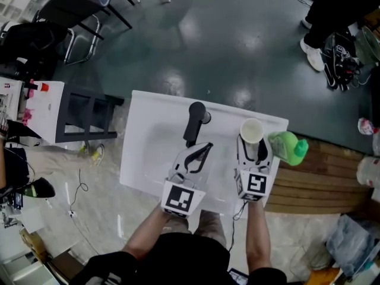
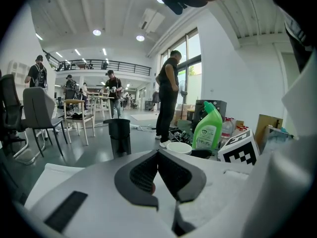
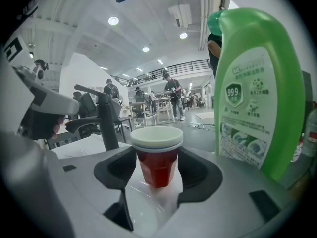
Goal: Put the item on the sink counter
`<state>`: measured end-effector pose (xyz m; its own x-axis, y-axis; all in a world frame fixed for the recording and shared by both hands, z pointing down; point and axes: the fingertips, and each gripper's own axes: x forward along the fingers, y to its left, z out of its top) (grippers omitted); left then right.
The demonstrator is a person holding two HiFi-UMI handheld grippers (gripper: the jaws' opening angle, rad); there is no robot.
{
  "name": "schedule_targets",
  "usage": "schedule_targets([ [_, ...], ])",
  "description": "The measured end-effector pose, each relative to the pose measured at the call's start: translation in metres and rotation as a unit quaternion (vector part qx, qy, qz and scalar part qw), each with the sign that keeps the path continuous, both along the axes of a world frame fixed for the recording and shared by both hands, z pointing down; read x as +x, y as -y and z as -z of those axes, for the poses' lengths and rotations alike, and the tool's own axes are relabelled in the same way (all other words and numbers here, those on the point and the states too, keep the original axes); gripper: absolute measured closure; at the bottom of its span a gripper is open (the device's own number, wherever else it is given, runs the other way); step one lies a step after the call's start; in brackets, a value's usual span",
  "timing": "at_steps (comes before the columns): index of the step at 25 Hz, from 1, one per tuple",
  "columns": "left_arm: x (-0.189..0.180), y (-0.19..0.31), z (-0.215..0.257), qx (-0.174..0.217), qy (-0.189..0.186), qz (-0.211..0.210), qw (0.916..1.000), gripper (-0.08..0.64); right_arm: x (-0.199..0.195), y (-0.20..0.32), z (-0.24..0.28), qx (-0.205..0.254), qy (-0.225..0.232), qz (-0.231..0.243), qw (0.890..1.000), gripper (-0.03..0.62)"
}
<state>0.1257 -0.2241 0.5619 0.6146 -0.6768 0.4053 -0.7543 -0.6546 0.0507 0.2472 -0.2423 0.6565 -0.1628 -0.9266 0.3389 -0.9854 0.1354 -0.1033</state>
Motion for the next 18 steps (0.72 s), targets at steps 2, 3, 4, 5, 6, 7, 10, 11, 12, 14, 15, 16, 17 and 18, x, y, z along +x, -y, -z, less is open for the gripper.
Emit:
schedule_targets([
  [2,-0.0015,-0.0039,-0.0055,-0.020,-0.012,0.011,0.9997,0.558,-0.0006,0.0005,-0.0028,0.000,0.000,0.000,1.000,0.331],
  [3,-0.0020,-0.0056,-0.0082,-0.026,-0.015,0.013,0.9994,0.558,-0.0007,0.0005,-0.0042,-0.001,0.000,-0.001,1.000,0.331],
  [4,-0.0024,-0.0059,-0.0094,-0.027,-0.015,0.013,0.9994,0.558,-0.0007,0.0007,-0.0055,-0.002,0.000,-0.001,1.000,0.331],
  [5,-0.0026,-0.0051,-0.0093,-0.023,-0.012,0.012,0.9996,0.558,-0.0008,0.0012,-0.0063,0.000,0.000,-0.001,1.000,0.330],
  [6,-0.0028,-0.0044,-0.0089,-0.021,-0.010,0.011,0.9997,0.558,-0.0009,0.0020,-0.0063,0.001,0.000,-0.001,1.000,0.330],
  [7,-0.0032,-0.0044,-0.0093,-0.024,-0.010,0.012,0.9996,0.558,-0.0011,0.0029,-0.0059,0.003,-0.001,-0.001,1.000,0.330],
  [10,-0.0042,-0.0046,-0.0095,-0.025,-0.009,0.011,0.9996,0.558,-0.0023,0.0045,-0.0047,0.005,-0.001,-0.001,1.000,0.328],
  [11,-0.0040,-0.0046,-0.0094,-0.024,-0.007,0.010,0.9996,0.558,-0.0026,0.0047,-0.0048,0.005,-0.001,-0.002,1.000,0.328],
  [12,-0.0038,-0.0053,-0.0103,-0.027,-0.010,0.011,0.9995,0.558,-0.0029,0.0050,-0.0049,0.006,-0.002,-0.001,1.000,0.327],
  [14,-0.0037,-0.0066,-0.0119,-0.034,-0.016,0.015,0.9992,0.558,-0.0034,0.0052,-0.0049,0.007,-0.004,0.000,1.000,0.326],
  [15,-0.0037,-0.0062,-0.0116,-0.033,-0.015,0.014,0.9992,0.558,-0.0033,0.0051,-0.0049,0.007,-0.005,0.000,1.000,0.325],
  [16,-0.0037,-0.0051,-0.0106,-0.028,-0.012,0.013,0.9994,0.558,-0.0031,0.0051,-0.0053,0.006,-0.005,-0.001,1.000,0.324],
  [17,-0.0038,-0.0043,-0.0100,-0.026,-0.010,0.012,0.9995,0.558,-0.0031,0.0051,-0.0060,0.004,-0.004,-0.001,1.000,0.324],
  [18,-0.0042,-0.0046,-0.0108,-0.028,-0.011,0.013,0.9995,0.558,-0.0033,0.0052,-0.0071,0.003,-0.003,-0.001,1.000,0.324],
])
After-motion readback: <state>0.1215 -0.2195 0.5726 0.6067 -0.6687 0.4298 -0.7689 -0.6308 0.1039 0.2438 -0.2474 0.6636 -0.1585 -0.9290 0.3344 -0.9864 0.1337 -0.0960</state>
